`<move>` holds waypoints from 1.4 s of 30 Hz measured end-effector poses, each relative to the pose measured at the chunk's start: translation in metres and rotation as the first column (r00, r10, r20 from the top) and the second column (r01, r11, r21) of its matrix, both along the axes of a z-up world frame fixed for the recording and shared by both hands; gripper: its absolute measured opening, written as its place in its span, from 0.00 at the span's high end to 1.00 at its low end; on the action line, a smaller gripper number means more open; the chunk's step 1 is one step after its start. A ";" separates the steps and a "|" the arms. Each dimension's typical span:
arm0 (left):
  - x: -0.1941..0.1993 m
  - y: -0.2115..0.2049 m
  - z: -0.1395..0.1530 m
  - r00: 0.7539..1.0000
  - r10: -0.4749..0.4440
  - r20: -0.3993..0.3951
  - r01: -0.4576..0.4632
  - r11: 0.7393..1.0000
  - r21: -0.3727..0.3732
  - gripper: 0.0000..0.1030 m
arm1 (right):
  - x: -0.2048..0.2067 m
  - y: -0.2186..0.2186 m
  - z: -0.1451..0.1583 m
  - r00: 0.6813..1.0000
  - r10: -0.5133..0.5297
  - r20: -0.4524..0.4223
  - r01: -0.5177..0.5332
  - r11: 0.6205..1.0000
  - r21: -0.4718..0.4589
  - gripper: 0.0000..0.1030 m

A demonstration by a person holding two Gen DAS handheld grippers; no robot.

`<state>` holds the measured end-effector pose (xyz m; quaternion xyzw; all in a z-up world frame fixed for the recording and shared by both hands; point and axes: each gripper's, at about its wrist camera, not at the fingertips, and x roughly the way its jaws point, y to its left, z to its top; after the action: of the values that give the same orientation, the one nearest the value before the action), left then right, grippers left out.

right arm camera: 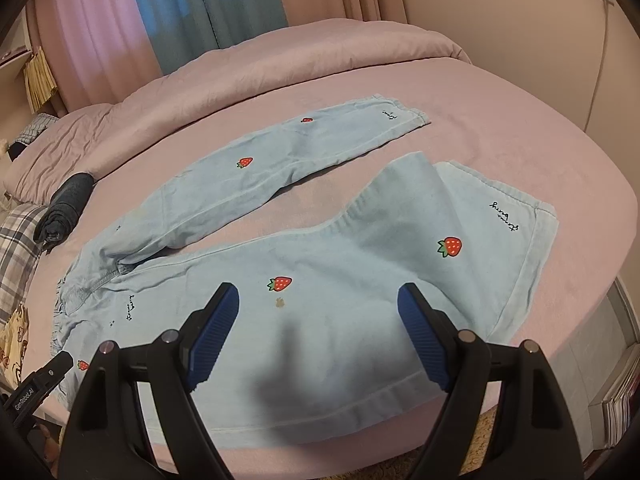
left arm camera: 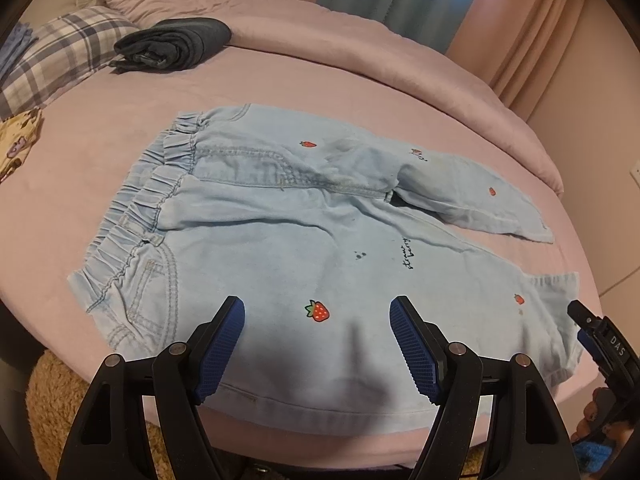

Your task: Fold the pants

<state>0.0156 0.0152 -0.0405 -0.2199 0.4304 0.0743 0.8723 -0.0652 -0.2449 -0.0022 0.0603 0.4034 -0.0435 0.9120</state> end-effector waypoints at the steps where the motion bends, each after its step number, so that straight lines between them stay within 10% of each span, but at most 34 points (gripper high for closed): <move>1: 0.000 0.000 0.000 1.000 0.001 -0.002 -0.001 1.000 -0.003 0.26 | 0.000 0.000 0.000 1.000 -0.002 0.000 0.002 1.000 0.000 0.20; 27: -0.001 0.027 -0.015 0.998 -0.003 -0.059 -0.004 0.992 -0.125 0.26 | 0.004 -0.042 -0.015 0.991 -0.111 -0.075 0.104 0.990 -0.094 0.22; 31: -0.017 0.069 0.006 0.995 0.100 0.011 -0.098 0.989 -0.112 0.25 | -0.008 -0.100 -0.002 0.974 -0.222 -0.045 0.219 0.974 -0.050 0.20; 37: -0.033 0.133 -0.017 0.957 0.277 -0.090 -0.284 0.955 -0.082 0.25 | -0.026 -0.169 0.002 0.942 -0.336 -0.004 0.334 0.938 -0.092 0.20; 42: -0.041 0.151 -0.028 0.935 0.332 -0.128 -0.344 0.934 -0.092 0.25 | -0.019 -0.216 -0.011 0.932 -0.359 -0.045 0.361 0.931 0.058 0.21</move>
<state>-0.0250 0.1661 -0.0684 -0.3351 0.4373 0.2111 0.8074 -0.0844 -0.4609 -0.0136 0.1621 0.4022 -0.1978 0.8791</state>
